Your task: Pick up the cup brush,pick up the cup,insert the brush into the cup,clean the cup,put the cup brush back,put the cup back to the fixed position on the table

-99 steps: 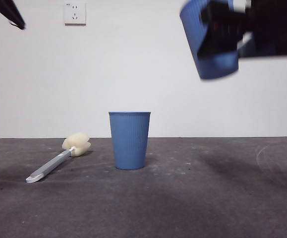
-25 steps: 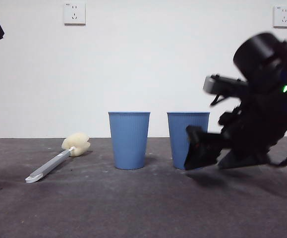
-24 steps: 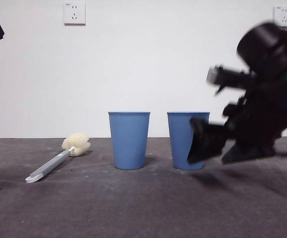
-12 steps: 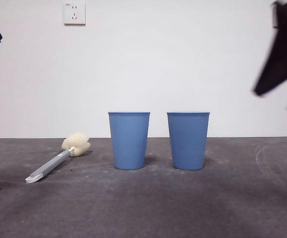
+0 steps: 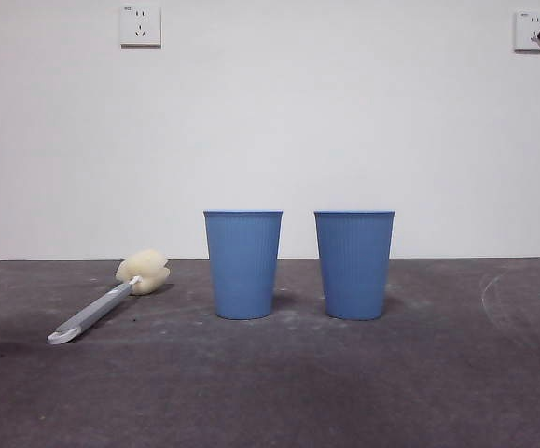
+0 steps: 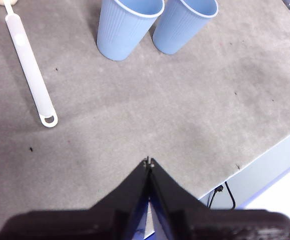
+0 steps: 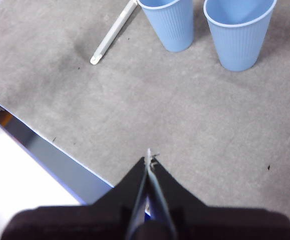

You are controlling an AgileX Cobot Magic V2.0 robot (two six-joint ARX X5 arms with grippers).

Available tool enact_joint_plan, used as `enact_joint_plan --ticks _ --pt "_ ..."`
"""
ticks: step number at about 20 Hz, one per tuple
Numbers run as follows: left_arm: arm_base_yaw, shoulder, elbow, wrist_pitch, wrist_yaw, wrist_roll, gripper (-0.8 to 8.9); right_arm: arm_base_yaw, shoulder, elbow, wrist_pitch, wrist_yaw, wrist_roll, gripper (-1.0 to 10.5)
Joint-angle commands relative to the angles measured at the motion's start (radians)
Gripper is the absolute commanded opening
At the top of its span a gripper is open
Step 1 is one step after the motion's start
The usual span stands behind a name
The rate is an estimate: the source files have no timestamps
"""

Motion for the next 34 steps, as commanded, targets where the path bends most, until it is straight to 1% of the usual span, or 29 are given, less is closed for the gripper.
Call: enact_joint_plan --ticks 1,9,12,13,14,16,18,19,20,21,25,27,29,32,34 --pt "0.0 -0.001 -0.003 0.008 -0.002 0.012 -0.04 0.001 0.003 0.008 -0.017 0.009 0.004 0.0" --pt "0.0 -0.001 -0.003 0.014 -0.004 0.012 -0.04 0.001 0.003 0.01 -0.014 0.142 0.004 0.0" --pt "0.002 0.006 -0.003 0.058 -0.055 0.036 -0.04 0.001 0.003 0.01 -0.014 0.193 0.004 0.0" --pt "0.002 0.01 -0.003 0.067 -0.078 0.081 -0.04 0.001 0.003 0.01 -0.014 0.209 0.004 0.0" --pt "0.002 0.011 -0.003 0.079 -0.104 0.105 -0.04 0.001 0.003 0.01 -0.014 0.224 0.004 0.0" --pt "0.002 0.013 -0.003 0.179 -0.211 0.155 -0.04 0.001 0.003 0.01 -0.014 0.249 0.004 0.0" --pt "0.012 -0.002 -0.005 0.311 -0.325 0.268 -0.04 0.001 0.003 0.01 -0.014 0.261 0.004 0.0" --pt "0.04 -0.032 -0.008 0.365 -0.381 0.343 -0.04 0.001 0.003 0.01 -0.014 0.267 0.004 0.0" --pt "0.074 -0.055 -0.019 0.41 -0.397 0.39 -0.04 0.001 0.003 0.01 -0.014 0.267 0.004 0.0" --pt "0.118 -0.088 -0.046 0.465 -0.388 0.419 -0.04 0.001 0.003 0.01 -0.014 0.267 0.004 0.0" --pt "0.305 -0.249 -0.243 0.658 -0.389 0.424 -0.04 0.001 0.003 0.01 -0.014 0.267 0.004 0.0" --pt "0.354 -0.326 -0.34 0.686 -0.388 0.423 -0.04 0.001 0.003 0.01 -0.014 0.268 0.004 0.0" --pt "0.379 -0.404 -0.437 0.687 -0.389 0.411 -0.04 0.001 0.003 0.01 -0.014 0.268 0.004 0.0" --pt "0.401 -0.508 -0.57 0.687 -0.389 0.356 -0.04 0.001 0.003 0.01 -0.014 0.268 0.004 0.0" --pt "0.406 -0.557 -0.631 0.685 -0.388 0.334 -0.04 0.001 0.003 0.01 -0.014 0.268 0.004 0.0"
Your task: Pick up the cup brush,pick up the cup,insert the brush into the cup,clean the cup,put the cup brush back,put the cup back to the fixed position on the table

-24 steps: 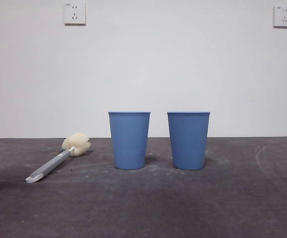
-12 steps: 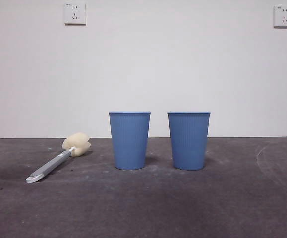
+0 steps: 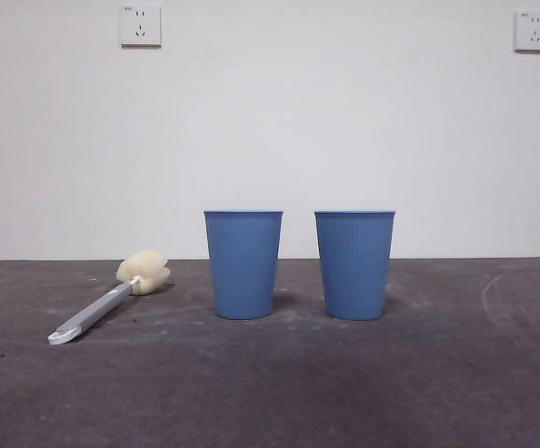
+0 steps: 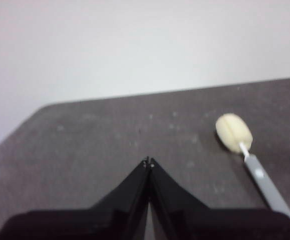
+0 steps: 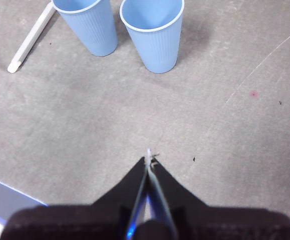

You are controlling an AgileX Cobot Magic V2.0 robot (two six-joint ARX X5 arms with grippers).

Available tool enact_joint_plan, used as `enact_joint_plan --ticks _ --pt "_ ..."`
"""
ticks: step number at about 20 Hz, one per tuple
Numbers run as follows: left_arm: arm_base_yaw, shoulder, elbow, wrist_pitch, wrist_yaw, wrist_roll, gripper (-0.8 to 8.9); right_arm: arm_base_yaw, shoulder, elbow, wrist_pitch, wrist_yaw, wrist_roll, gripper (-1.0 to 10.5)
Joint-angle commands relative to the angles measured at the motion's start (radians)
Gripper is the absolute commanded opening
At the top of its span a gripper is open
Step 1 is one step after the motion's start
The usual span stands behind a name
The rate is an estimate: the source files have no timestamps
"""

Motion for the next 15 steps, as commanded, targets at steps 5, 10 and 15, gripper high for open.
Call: enact_joint_plan --ticks 5,10,15 --pt "0.005 -0.064 -0.059 -0.111 0.018 -0.068 -0.04 0.001 0.0 0.003 0.004 0.002 0.004 0.0" --pt "0.006 -0.061 -0.059 -0.113 0.05 -0.073 -0.04 0.0 0.0 0.003 0.004 0.017 0.004 0.0" --pt "0.006 -0.039 -0.059 -0.114 0.05 -0.073 -0.04 0.0 0.0 0.003 0.005 0.016 0.004 0.0"
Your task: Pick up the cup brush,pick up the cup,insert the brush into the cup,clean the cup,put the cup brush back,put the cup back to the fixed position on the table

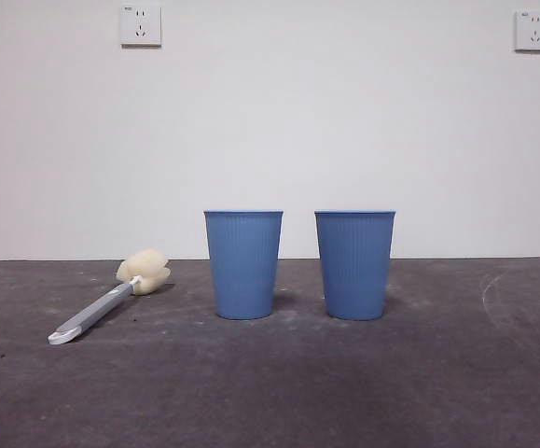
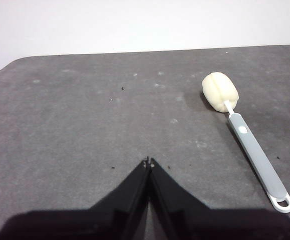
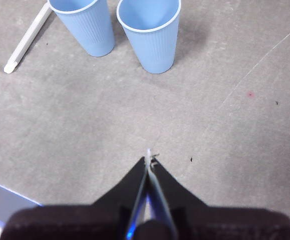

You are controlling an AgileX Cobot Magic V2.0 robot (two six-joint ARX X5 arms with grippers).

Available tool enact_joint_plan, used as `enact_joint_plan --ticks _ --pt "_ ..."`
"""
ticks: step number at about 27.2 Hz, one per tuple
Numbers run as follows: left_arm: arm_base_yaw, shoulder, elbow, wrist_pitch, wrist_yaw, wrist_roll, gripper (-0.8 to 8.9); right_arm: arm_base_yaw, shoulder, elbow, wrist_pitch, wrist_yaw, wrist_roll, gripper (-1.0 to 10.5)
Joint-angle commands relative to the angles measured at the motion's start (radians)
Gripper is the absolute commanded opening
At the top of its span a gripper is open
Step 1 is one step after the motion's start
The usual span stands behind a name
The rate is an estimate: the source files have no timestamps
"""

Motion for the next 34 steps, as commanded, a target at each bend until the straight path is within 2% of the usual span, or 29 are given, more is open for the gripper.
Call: enact_joint_plan --ticks 1,5,6,8,9,11,14,18,23,29,34 --pt "0.003 0.009 -0.008 0.003 0.003 -0.009 -0.04 0.0 0.0 0.003 0.004 0.005 0.004 0.0" --pt "0.003 0.033 -0.008 0.003 0.003 -0.009 -0.04 0.001 -0.003 0.003 0.002 0.016 0.003 0.0" --pt "0.003 0.04 -0.008 0.003 0.003 -0.009 -0.04 -0.006 -0.02 0.003 -0.002 0.057 0.003 0.0" --pt "0.003 0.051 -0.008 0.003 0.003 -0.009 -0.04 -0.026 -0.063 -0.004 0.026 0.15 -0.06 0.0" --pt "0.003 0.056 -0.008 0.003 0.003 -0.009 -0.04 -0.052 -0.105 -0.015 0.075 0.18 -0.072 0.0" --pt "0.003 0.065 -0.008 0.003 0.003 -0.009 -0.04 -0.112 -0.198 -0.062 0.212 0.153 -0.072 0.0" --pt "0.003 0.08 -0.008 0.003 0.003 -0.009 -0.04 -0.227 -0.373 -0.241 0.475 0.149 -0.075 0.0" --pt "0.003 0.1 -0.008 0.003 0.003 -0.009 -0.04 -0.343 -0.514 -0.496 0.631 0.167 -0.074 0.0" --pt "0.003 0.122 -0.008 0.003 0.003 -0.009 -0.04 -0.389 -0.584 -0.643 0.675 0.169 -0.072 0.0" --pt "0.003 0.147 -0.008 0.003 0.003 -0.009 -0.04 -0.4 -0.66 -0.763 0.674 0.179 -0.071 0.0" --pt "0.003 0.166 -0.008 0.004 0.003 -0.009 -0.04 -0.4 -0.658 -0.776 0.664 0.184 -0.072 0.0"
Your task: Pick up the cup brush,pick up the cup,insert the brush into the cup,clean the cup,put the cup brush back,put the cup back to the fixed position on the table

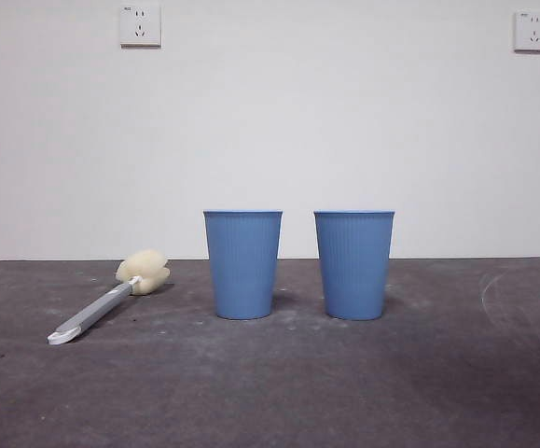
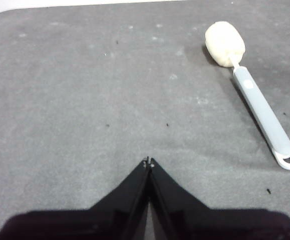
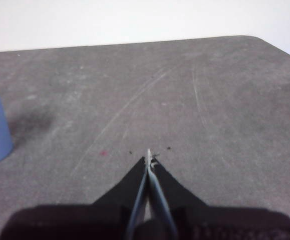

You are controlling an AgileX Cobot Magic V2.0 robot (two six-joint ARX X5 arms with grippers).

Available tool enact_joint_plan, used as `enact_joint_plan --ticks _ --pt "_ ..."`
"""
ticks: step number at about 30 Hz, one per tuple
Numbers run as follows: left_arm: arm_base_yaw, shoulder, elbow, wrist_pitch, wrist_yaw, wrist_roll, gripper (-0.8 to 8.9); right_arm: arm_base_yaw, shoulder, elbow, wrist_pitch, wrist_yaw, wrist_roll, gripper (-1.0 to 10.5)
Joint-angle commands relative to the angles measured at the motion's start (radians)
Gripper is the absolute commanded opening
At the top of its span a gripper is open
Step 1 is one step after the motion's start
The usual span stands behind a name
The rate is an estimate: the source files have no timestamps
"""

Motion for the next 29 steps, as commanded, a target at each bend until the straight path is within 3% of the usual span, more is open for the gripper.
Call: enact_joint_plan --ticks 1,29 --pt "0.003 0.011 -0.008 0.005 0.002 -0.009 -0.04 -0.001 -0.005 -0.011 0.006 0.011 -0.002 0.0" --pt "0.003 0.05 -0.007 0.027 0.002 -0.009 -0.04 -0.001 -0.004 -0.01 0.005 -0.003 -0.003 0.0"
